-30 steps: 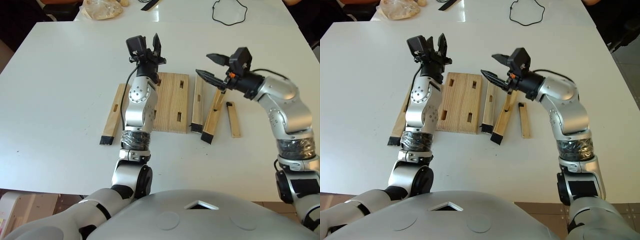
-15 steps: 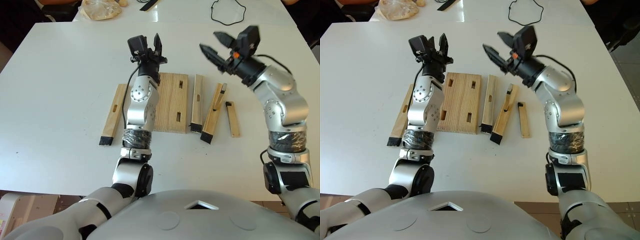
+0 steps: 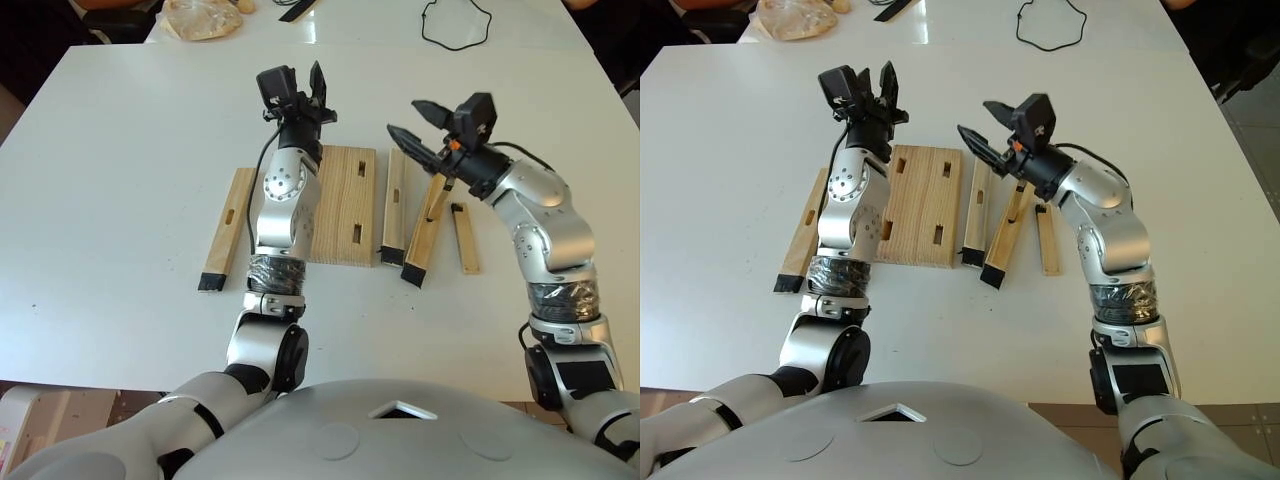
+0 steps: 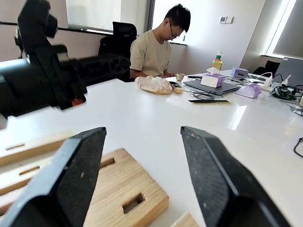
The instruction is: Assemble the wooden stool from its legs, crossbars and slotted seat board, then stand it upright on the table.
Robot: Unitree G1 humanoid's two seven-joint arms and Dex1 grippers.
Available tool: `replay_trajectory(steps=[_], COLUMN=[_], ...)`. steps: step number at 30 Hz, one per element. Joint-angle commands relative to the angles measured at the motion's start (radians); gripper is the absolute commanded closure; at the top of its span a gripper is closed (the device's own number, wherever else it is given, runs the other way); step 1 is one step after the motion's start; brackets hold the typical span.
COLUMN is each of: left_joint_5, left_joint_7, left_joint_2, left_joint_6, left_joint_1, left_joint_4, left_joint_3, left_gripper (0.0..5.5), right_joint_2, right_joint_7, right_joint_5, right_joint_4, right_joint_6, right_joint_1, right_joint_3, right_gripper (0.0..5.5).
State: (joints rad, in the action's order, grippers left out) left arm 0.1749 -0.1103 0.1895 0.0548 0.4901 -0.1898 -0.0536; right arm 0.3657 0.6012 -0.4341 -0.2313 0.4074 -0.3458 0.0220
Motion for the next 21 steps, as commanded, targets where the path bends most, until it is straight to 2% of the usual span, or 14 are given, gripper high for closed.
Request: replay_trajectory(steps=[1, 4, 7, 11, 16, 21], left_joint_5=[0.001, 0.009, 0.005, 0.005, 0.0, -0.003], left_joint_7=[-0.018, -0.02, -0.039, -0.063, -0.1, -0.137], left_joint_2=[0.012, 0.015, 0.024, 0.034, 0.035, 0.033], left_joint_6=[0.005, 0.018, 0.009, 0.03, 0.053, 0.074], left_joint_1=[-0.012, -0.026, -0.052, -0.092, -0.142, -0.177], left_joint_4=[0.023, 0.044, 0.079, 0.14, 0.208, 0.276], left_joint_3=[-0.009, -0.01, -0.008, 0.002, 0.027, 0.031], left_gripper=[3.42, 3.42, 3.42, 3.42, 3.42, 3.42], right_joint_2=[0.002, 0.084, 0.239, 0.328, 0.332, 0.324], right_joint_7=[0.002, 0.089, 0.18, 0.191, 0.173, 0.165], right_joint_5=[-0.129, -0.184, -0.094, 0.025, 0.152, 0.205], right_joint_4=[-0.207, -0.315, -0.318, -0.23, -0.132, -0.114], right_joint_6=[0.131, 0.196, 0.19, 0.107, -0.015, -0.018], right_joint_1=[-0.013, 0.104, 0.289, 0.451, 0.499, 0.475], right_joint_3=[0.01, 0.067, 0.144, 0.144, 0.159, 0.187], right_gripper=[2.59, 2.59, 2.59, 2.59, 2.59, 2.59])
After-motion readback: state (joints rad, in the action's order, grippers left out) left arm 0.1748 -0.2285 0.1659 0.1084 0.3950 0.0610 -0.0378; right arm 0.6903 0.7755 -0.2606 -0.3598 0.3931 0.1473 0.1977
